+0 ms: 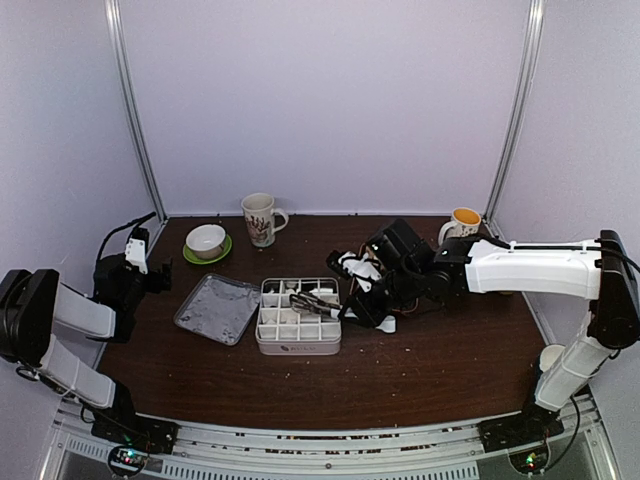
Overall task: Pack the chocolate
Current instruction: Place the fake chocolate in the empty pocket of the box, then pick up the fake chocolate from the plate.
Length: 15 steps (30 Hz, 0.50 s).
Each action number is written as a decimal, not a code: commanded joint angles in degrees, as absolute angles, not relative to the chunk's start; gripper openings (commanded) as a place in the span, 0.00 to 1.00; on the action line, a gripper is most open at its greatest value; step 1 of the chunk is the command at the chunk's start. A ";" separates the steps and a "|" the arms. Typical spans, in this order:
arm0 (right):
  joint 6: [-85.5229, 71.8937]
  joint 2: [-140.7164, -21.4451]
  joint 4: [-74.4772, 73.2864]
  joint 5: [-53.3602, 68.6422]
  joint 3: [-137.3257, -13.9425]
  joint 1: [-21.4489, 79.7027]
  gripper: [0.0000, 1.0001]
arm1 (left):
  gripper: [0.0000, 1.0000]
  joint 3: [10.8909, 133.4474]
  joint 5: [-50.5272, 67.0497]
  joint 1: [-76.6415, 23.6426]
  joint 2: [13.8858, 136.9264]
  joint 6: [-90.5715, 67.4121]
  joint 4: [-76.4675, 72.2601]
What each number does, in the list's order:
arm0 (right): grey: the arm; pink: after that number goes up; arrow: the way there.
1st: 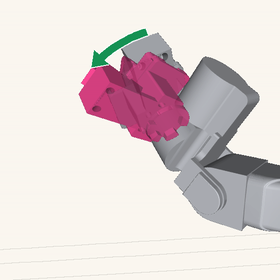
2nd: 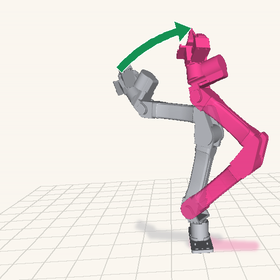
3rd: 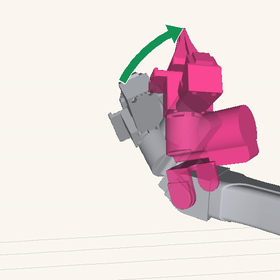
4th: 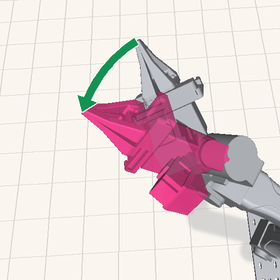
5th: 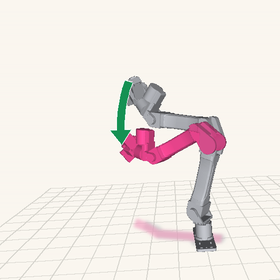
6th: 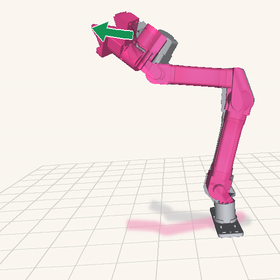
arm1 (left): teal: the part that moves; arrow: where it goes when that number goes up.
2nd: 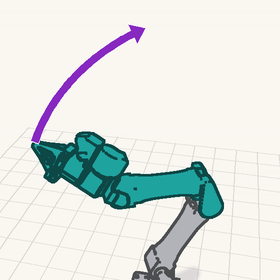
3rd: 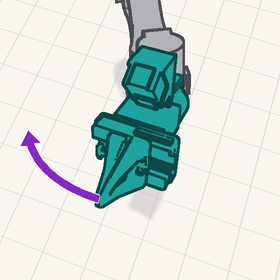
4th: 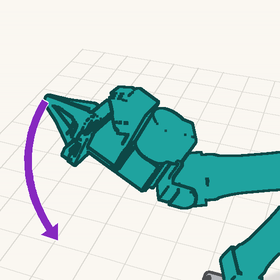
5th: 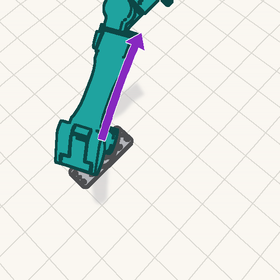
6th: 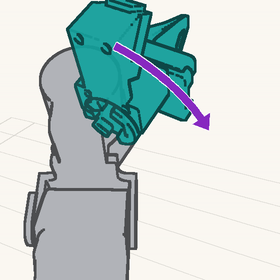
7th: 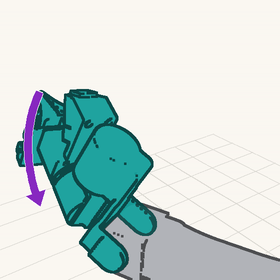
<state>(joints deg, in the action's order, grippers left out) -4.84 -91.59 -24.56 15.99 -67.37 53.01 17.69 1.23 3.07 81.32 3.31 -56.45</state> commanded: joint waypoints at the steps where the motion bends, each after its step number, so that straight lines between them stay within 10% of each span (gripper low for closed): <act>1: -4.99 -89.18 -22.23 14.57 -68.43 53.35 0.33 | 0.98 18.81 1.01 3.49 81.56 2.81 -58.10; 15: -6.04 -81.66 -18.70 6.97 -62.50 53.37 0.31 | 0.98 18.81 0.94 3.50 81.56 2.81 -58.05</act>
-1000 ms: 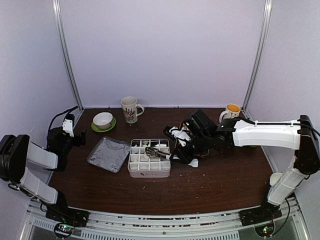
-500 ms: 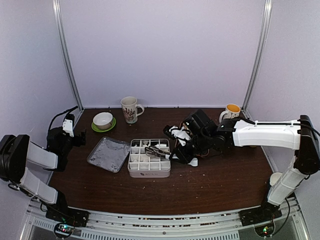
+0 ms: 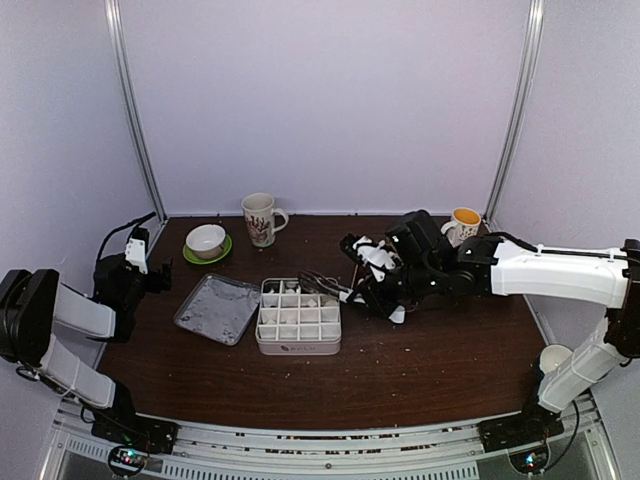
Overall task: Pack the chocolate
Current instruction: Pick up the fake chocolate from the plate.
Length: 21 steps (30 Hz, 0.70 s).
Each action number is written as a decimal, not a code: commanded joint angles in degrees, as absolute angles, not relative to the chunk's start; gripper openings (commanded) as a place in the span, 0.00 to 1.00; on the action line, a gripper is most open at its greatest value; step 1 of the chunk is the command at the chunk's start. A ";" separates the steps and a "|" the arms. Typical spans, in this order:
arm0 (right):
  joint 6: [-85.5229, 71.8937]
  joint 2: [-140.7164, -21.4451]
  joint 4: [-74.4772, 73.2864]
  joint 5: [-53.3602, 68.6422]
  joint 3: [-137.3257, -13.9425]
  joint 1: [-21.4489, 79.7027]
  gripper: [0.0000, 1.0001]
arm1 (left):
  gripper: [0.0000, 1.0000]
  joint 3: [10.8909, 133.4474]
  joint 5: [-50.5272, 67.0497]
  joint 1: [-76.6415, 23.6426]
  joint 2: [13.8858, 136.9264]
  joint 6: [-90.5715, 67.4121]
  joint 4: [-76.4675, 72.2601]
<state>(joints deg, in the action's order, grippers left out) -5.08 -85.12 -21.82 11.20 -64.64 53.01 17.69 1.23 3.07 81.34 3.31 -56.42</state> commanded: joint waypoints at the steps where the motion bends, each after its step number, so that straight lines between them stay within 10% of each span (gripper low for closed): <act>1: -6.14 -81.08 -18.64 6.33 -61.99 53.36 0.31 | 0.98 18.81 0.92 3.51 81.56 2.81 -58.01; 21: -13.62 -70.74 -22.64 -4.53 -53.67 51.42 0.32 | 0.98 18.81 0.93 3.49 81.56 2.77 -58.09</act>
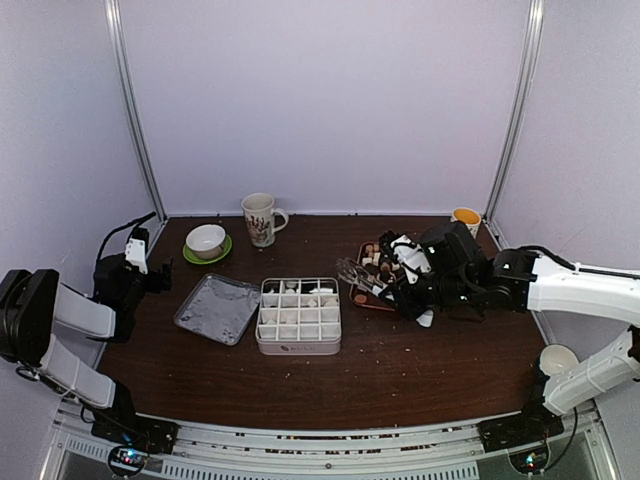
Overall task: Pack the chocolate
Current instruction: Pick up the fake chocolate from the plate.
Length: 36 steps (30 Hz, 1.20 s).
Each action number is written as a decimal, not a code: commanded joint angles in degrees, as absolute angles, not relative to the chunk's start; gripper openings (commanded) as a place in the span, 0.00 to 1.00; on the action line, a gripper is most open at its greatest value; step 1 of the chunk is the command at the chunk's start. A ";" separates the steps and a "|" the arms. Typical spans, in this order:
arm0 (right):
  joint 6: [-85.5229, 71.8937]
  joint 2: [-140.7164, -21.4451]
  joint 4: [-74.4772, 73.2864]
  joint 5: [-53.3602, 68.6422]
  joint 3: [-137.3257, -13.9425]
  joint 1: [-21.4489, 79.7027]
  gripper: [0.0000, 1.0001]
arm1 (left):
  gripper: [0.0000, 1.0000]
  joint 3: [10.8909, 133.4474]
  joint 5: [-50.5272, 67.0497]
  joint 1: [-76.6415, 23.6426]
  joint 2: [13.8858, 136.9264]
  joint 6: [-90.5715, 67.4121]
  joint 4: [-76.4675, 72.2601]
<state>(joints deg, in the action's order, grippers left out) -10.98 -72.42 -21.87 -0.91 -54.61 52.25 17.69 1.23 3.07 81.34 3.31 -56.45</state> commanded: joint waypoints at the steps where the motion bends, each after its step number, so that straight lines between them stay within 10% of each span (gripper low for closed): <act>1: -13.91 -70.79 -23.00 -4.60 -53.70 51.21 0.32 | 0.98 18.81 0.96 3.47 81.56 2.79 -58.07; 36: -14.52 -67.52 -30.97 -4.53 -53.02 47.30 0.32 | 0.98 18.81 0.97 3.50 81.51 2.76 -58.04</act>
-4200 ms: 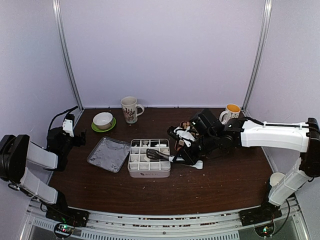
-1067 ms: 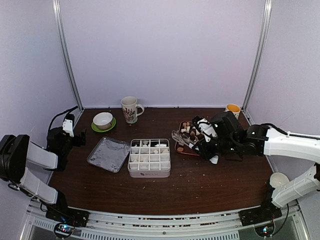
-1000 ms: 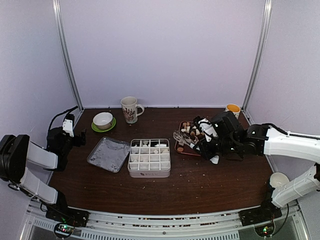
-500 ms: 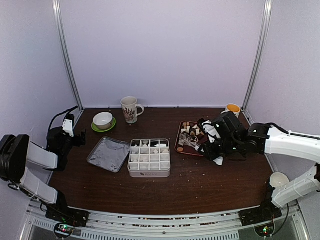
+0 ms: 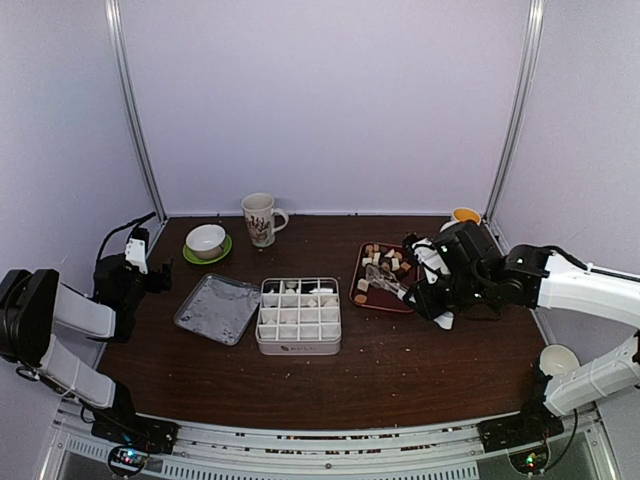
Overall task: Pack the chocolate
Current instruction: Pick up the fake chocolate from the plate.
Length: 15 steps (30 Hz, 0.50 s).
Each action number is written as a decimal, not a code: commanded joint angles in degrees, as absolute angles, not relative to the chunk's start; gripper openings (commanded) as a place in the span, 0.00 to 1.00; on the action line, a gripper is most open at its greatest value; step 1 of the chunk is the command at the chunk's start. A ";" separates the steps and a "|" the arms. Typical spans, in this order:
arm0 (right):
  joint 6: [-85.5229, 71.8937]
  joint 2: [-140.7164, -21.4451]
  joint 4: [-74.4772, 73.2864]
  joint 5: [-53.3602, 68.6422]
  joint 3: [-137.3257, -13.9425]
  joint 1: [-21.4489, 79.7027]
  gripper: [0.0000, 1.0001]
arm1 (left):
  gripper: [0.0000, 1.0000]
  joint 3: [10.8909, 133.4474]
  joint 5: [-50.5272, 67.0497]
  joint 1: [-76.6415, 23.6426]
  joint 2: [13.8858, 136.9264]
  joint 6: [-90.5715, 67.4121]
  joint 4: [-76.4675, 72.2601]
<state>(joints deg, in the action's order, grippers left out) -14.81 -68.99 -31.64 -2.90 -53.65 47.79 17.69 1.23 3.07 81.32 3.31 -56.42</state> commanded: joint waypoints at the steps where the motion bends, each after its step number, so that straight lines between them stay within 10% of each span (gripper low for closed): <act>1: -14.57 -67.80 -30.94 -4.72 -53.00 47.17 0.32 | 0.98 18.81 0.97 3.51 81.52 2.81 -58.09; 15: -15.06 -81.58 -30.79 -2.37 -59.50 43.53 0.33 | 0.98 18.81 0.97 3.46 81.48 2.81 -58.09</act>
